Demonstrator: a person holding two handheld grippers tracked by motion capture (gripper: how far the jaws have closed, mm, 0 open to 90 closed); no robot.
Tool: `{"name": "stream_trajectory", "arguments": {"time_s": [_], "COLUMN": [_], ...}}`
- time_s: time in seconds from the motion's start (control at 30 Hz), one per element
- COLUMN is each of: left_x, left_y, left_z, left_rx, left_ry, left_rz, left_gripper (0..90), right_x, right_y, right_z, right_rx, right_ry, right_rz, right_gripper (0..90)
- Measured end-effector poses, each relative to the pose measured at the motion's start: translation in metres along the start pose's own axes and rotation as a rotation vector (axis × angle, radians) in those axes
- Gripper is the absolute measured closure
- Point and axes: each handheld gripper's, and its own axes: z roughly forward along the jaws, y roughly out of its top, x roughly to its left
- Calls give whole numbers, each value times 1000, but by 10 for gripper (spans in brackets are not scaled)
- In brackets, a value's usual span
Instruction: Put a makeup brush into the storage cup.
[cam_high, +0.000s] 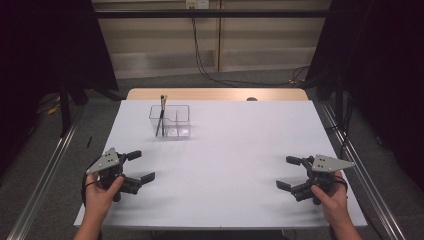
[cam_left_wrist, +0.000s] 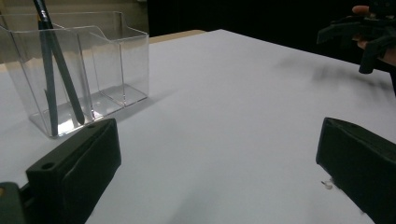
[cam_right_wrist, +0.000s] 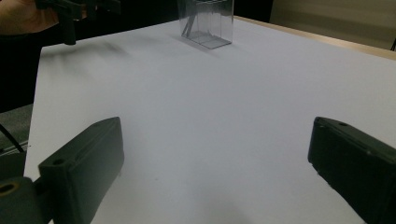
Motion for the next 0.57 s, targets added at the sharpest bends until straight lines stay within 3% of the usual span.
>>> {"name": "stream_trajectory", "arguments": {"time_s": [0.57], "left_x": [-2], "left_y": [-2], "left_z": [-6], "left_rx": [2], "left_ry": [11], "left_rz": [3], "left_gripper": [0], "right_x": [-4], "right_y": [2], "right_z": [3], "right_rx": [-5], "right_ry": [3], "right_rz": [-5], "right_gripper": [30]}}
